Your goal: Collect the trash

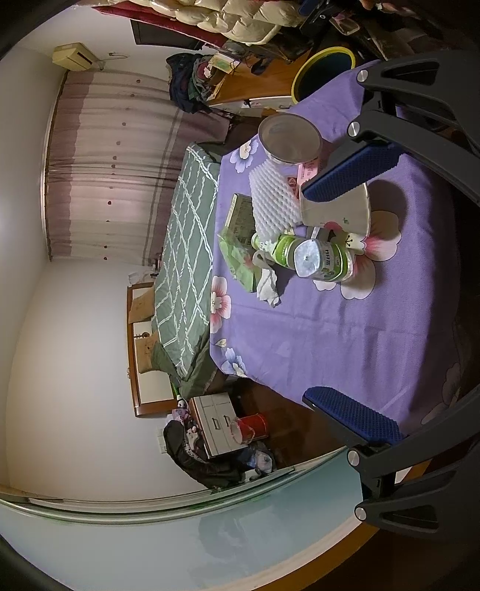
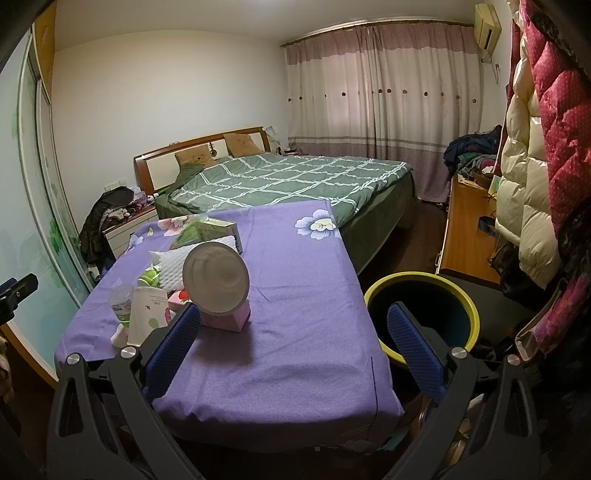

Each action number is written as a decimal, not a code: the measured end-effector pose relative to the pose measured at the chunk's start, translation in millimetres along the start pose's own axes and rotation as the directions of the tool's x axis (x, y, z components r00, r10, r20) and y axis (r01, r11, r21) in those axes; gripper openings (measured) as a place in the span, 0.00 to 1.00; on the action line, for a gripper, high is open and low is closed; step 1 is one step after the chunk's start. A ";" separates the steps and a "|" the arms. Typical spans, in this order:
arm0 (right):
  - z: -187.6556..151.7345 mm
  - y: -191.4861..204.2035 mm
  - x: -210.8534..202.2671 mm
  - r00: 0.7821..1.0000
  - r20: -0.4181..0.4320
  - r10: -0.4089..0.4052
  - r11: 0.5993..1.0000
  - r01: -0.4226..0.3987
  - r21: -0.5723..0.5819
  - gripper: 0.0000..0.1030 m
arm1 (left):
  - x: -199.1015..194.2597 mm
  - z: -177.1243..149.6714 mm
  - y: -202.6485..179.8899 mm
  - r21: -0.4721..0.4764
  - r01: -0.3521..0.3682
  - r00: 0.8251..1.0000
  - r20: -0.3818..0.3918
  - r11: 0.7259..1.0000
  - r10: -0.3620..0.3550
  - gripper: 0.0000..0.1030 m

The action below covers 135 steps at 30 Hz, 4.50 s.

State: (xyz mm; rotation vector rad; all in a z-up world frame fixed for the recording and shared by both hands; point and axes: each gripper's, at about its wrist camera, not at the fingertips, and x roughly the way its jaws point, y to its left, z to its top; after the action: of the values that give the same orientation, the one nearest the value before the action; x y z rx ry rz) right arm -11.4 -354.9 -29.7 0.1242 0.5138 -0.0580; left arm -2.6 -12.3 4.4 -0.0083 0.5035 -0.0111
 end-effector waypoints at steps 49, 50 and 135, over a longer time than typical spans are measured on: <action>-2.1 -1.3 3.3 1.000 -0.003 -0.003 1.000 0.003 0.007 0.94 | 4.0 -1.7 -1.8 0.002 0.001 1.000 -0.004 1.000 -0.001 0.96; -2.0 -1.3 3.3 1.000 -0.003 -0.003 1.000 0.003 0.007 0.94 | 3.9 -1.8 -1.8 0.002 0.002 1.000 -0.004 1.000 -0.002 0.96; 88.0 131.1 263.2 0.850 -0.489 0.195 0.947 -0.293 -0.132 0.00 | 228.5 66.1 17.5 -0.003 -0.004 0.995 -0.102 1.000 0.003 0.96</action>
State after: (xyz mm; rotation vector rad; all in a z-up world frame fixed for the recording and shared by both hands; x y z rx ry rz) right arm 271.6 -243.1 -69.9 0.0003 0.9858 0.2845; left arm 229.6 2.6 -48.2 -0.0098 0.6061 -0.0074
